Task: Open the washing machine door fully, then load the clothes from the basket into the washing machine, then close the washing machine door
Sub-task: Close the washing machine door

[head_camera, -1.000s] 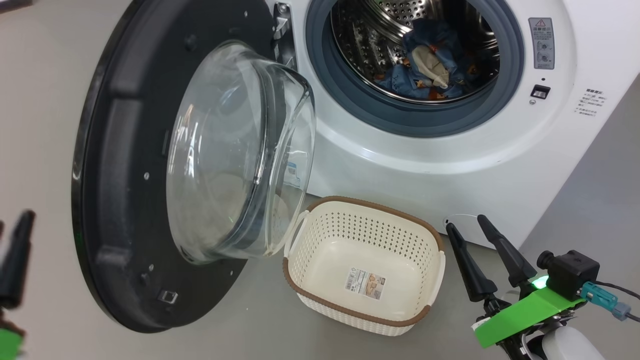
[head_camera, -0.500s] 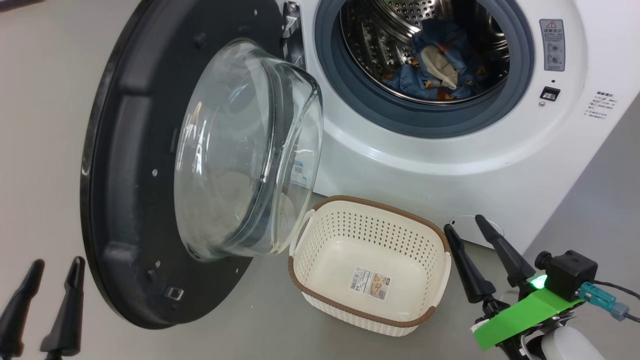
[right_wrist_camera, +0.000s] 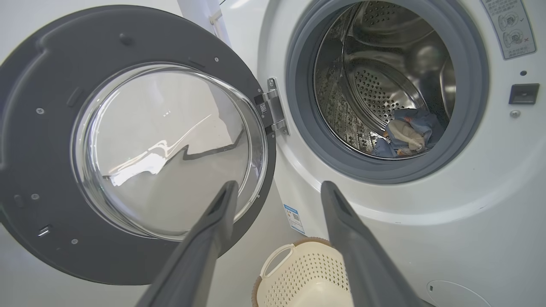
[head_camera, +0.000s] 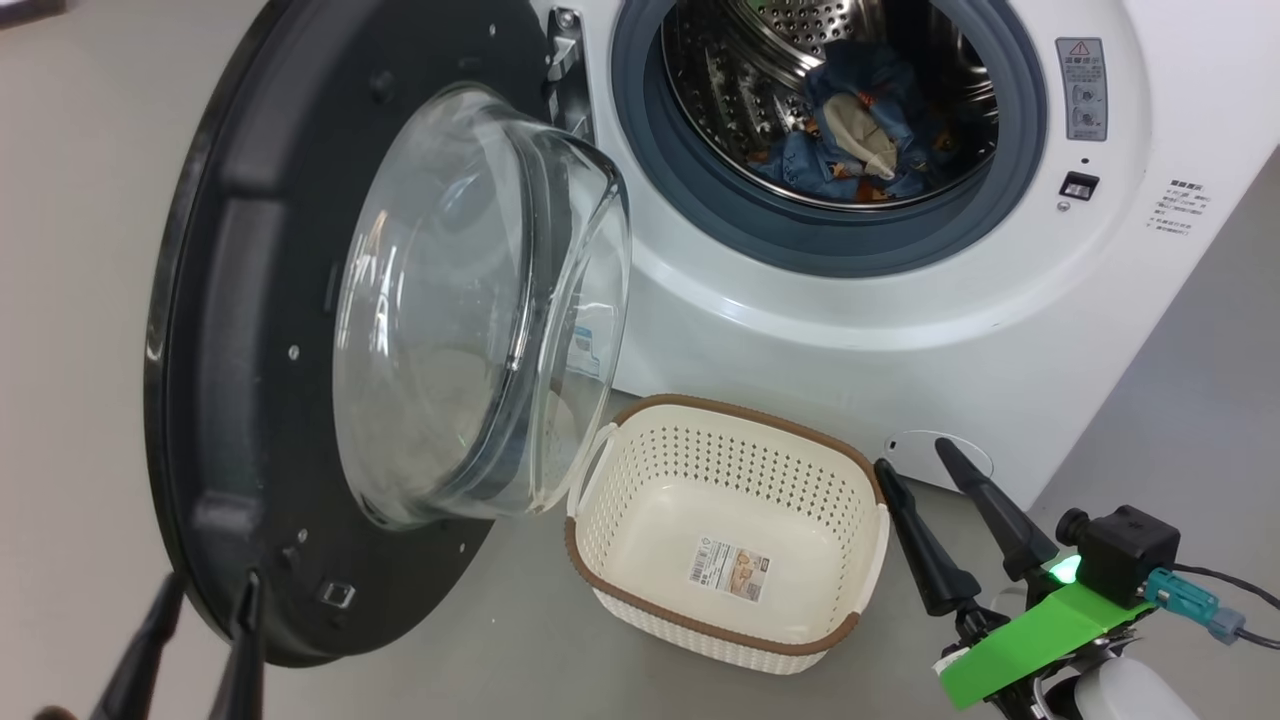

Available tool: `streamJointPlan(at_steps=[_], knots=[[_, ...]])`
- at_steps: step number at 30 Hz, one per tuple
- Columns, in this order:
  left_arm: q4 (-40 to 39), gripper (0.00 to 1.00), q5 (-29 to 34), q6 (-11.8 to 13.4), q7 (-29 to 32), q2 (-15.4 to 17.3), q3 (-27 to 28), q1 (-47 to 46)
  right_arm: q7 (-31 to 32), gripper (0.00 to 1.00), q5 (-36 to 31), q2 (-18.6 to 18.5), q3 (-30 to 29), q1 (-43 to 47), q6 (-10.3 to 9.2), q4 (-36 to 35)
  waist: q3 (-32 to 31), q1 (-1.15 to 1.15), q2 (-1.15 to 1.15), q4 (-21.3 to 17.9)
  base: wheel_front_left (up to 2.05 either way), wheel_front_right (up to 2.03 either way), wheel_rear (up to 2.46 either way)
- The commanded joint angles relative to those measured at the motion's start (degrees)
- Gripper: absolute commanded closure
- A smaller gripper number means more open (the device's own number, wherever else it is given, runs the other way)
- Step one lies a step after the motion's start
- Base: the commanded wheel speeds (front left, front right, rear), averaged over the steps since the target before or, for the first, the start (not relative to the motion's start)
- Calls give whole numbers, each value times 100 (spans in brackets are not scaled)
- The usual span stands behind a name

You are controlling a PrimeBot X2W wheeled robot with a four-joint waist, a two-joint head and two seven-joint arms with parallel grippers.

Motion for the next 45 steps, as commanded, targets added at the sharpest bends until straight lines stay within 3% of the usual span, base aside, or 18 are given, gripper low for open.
streamJointPlan(at_steps=[1, 18, 45], knots=[[-93, 0, 129, 26, -105, 46, 174, -123, -26, 0, 18, -64, 132, -53, 9, -118, -15, 0, 0, -9, 0, 0, 0], [-42, 0, 616, 348, -250, 30, 22, 18, -26, 0, -66, -28, 118, 50, 9, -45, -147, 0, 0, -29, 0, 0, 0], [-600, 0, 438, 405, -22, 319, 188, -60, -26, 0, -66, -39, 12, 16, 9, -68, -42, 0, 0, 28, 0, 0, 0]])
